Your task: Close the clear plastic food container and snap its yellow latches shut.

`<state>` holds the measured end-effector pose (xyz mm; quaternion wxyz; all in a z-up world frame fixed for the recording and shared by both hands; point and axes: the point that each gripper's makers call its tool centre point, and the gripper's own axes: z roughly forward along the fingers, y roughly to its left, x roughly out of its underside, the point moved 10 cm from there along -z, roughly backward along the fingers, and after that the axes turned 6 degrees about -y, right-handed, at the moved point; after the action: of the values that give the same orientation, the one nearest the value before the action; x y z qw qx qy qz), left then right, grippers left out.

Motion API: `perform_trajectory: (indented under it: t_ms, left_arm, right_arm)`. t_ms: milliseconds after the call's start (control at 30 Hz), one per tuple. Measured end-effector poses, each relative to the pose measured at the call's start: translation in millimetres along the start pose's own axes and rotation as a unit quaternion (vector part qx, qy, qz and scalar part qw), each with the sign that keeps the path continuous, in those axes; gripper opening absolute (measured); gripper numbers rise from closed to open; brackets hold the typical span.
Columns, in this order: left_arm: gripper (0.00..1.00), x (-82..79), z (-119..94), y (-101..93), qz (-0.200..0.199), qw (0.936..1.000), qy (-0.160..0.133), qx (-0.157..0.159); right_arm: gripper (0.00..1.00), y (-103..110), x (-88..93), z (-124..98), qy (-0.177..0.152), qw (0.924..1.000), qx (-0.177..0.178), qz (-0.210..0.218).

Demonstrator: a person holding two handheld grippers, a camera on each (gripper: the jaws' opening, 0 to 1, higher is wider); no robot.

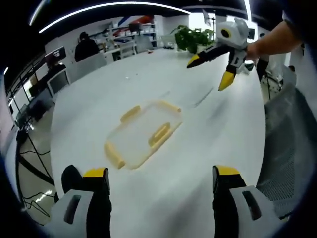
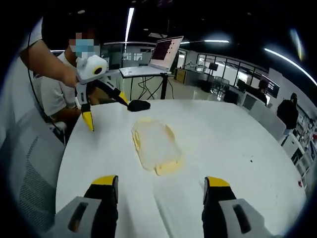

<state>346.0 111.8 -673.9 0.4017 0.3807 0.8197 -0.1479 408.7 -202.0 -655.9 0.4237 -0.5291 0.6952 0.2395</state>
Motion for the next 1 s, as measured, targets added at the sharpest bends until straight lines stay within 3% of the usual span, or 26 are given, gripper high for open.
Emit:
perform_trajectory:
  t_ms: [267, 533, 600, 1000]
  left_arm:
    - [0.83, -0.2, 3, 11.1, -0.011, 0.9999, 0.003, 0.006]
    - [0.82, 1.8, 9, 12.2, 0.018, 0.9993, 0.023, 0.024]
    - [0.82, 1.5, 9, 13.9, 0.019, 0.9992, 0.024, 0.026]
    - [0.81, -2.6, 18, 27.6, 0.044, 0.9971, 0.044, 0.043]
  right_arm:
    - [0.68, -6, -2.5, 12, 0.004, 0.9998, -0.016, -0.012]
    - [0.69, -10, -7.5, 21, 0.007, 0.9991, -0.037, -0.020]
    - [0.68, -11, -8.6, 24, 0.014, 0.9982, -0.041, -0.041]
    - [0.70, -21, -15.3, 37, 0.029, 0.9947, -0.066, -0.073]
